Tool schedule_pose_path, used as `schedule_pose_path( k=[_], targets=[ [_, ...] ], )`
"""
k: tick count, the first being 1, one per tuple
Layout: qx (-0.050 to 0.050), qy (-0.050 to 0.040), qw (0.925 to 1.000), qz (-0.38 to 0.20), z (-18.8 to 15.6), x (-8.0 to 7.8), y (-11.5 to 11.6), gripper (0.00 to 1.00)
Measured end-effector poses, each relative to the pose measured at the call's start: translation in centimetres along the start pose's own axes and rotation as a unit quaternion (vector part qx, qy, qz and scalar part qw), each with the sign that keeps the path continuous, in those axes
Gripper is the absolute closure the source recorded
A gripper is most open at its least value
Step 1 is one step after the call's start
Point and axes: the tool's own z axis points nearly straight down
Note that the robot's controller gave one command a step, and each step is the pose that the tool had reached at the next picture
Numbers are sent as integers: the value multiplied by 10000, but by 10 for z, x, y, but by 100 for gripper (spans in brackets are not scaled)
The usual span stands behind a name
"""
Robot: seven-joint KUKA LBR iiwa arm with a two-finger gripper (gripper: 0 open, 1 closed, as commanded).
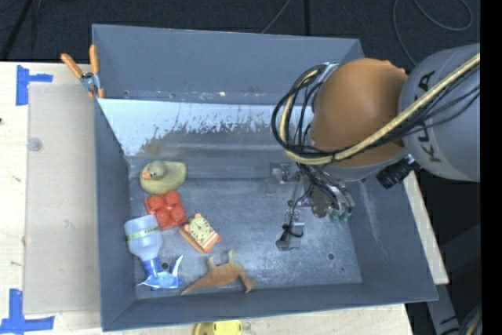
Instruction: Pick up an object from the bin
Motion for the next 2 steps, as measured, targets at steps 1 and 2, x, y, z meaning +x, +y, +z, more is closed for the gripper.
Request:
schedule_pose_path(
  k=[1, 2],
  targets=[
    [-2, -39, 10000, 6, -4, -1, 0, 0],
    [4, -64, 9997, -252, 22, -1, 13, 0]
  ],
)
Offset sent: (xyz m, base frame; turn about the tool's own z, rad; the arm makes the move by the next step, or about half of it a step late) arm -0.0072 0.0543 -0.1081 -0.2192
